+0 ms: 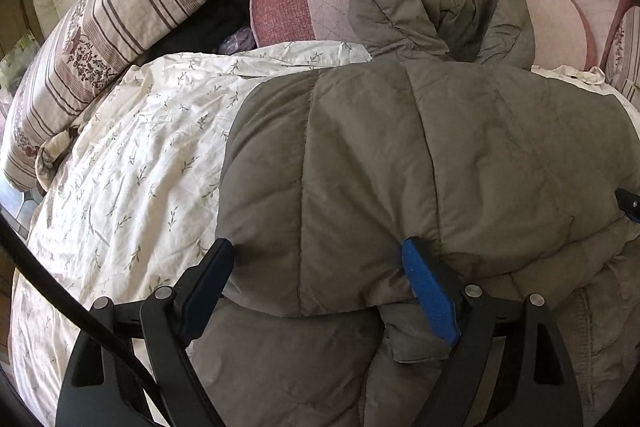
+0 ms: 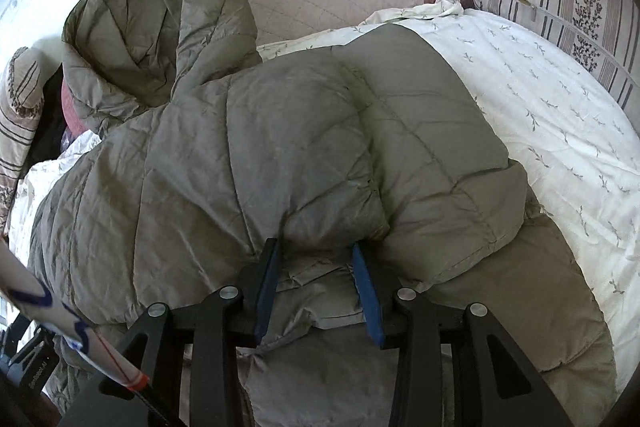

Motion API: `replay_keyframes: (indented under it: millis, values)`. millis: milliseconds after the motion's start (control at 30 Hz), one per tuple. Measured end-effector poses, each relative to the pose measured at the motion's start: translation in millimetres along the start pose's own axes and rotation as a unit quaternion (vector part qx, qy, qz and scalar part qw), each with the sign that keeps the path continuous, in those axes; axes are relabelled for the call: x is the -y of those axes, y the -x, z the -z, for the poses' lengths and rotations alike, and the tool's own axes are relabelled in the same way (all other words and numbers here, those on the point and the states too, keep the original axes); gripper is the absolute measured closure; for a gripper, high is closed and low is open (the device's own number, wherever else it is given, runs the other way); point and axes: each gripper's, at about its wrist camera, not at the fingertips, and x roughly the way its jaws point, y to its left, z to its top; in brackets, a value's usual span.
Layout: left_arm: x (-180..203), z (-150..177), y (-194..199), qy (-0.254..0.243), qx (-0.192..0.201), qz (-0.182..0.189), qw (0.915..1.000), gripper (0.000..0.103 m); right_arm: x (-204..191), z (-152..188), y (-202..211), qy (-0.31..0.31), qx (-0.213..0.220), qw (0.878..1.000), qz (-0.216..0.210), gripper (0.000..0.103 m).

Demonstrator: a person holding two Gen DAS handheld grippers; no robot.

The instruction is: Fold large clothes

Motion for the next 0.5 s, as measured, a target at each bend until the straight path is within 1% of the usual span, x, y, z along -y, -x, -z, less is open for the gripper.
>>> replay_keyframes:
  millis: [133,333,433,500]
  values:
    - [0.9,0.2,-0.2,-0.001,0.002,-0.002,1.0000,0.017,-2.8,-0.3,-0.3,0.012,0.002,1.000,0.009,0.062]
    - [3.6,2.6,0.3,-0.006,0.012,-0.011,0.9999,0.016,-12.1,2.9,-0.7,0.049,0.012,0.998,0.036,0.056]
    - [3.6,4.0,0.2,-0.005,0.017,-0.015,0.9997,0.014,-13.2,4.9,-0.2,0.058,0.018,0.997,0.045,0.052]
    - [1.9,4.8,-0.5,-0.001,0.020,-0.015,0.9997,0.013,-13.4,6.1,0.0,0.063,0.023,0.996,0.055,0.046]
